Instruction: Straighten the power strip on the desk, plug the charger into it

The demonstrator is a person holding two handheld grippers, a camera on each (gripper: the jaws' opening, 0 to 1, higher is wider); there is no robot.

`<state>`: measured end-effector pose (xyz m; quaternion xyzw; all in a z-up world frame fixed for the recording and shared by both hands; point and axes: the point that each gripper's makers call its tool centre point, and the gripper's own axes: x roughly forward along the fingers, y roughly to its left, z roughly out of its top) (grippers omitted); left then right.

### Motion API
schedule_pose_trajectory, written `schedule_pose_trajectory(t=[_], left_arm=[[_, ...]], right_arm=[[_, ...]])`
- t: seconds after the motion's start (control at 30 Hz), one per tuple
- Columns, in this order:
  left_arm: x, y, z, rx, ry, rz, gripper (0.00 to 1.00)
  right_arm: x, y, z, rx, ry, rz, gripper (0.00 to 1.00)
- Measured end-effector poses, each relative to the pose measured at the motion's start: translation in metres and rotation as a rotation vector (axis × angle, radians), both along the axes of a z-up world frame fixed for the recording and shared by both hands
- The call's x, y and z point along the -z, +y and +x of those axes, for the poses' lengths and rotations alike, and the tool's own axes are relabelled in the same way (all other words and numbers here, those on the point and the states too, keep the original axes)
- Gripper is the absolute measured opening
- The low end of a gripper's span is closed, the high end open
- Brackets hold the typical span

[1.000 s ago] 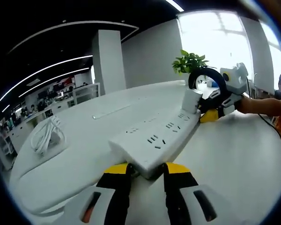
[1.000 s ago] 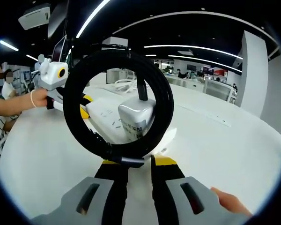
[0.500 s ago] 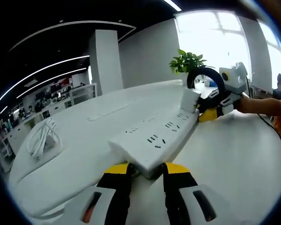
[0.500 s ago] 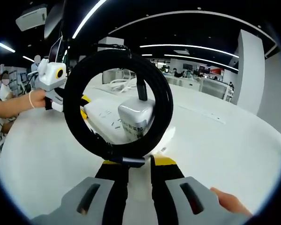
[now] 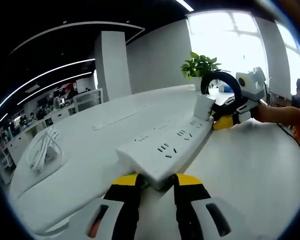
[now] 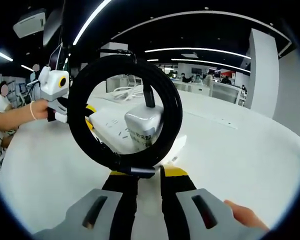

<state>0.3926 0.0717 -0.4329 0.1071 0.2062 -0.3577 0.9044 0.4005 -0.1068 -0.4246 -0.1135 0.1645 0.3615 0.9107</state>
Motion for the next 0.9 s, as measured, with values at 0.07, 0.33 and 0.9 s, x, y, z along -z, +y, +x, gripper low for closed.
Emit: schedule_pose_trajectory(t=[0.07, 0.33, 0.9], left_arm=[[0.000, 0.000, 0.000, 0.000, 0.001, -0.002, 0.26], [0.000, 0.001, -0.001, -0.005, -0.003, 0.001, 0.26], [-0.002, 0.011, -0.005, -0.058, -0.045, 0.005, 0.55]], right_arm=[[0.000, 0.000, 0.000, 0.000, 0.000, -0.001, 0.16], [0.000, 0.000, 0.001, -0.004, -0.004, 0.004, 0.16], [-0.014, -0.015, -0.001, -0.013, -0.116, -0.014, 0.50]])
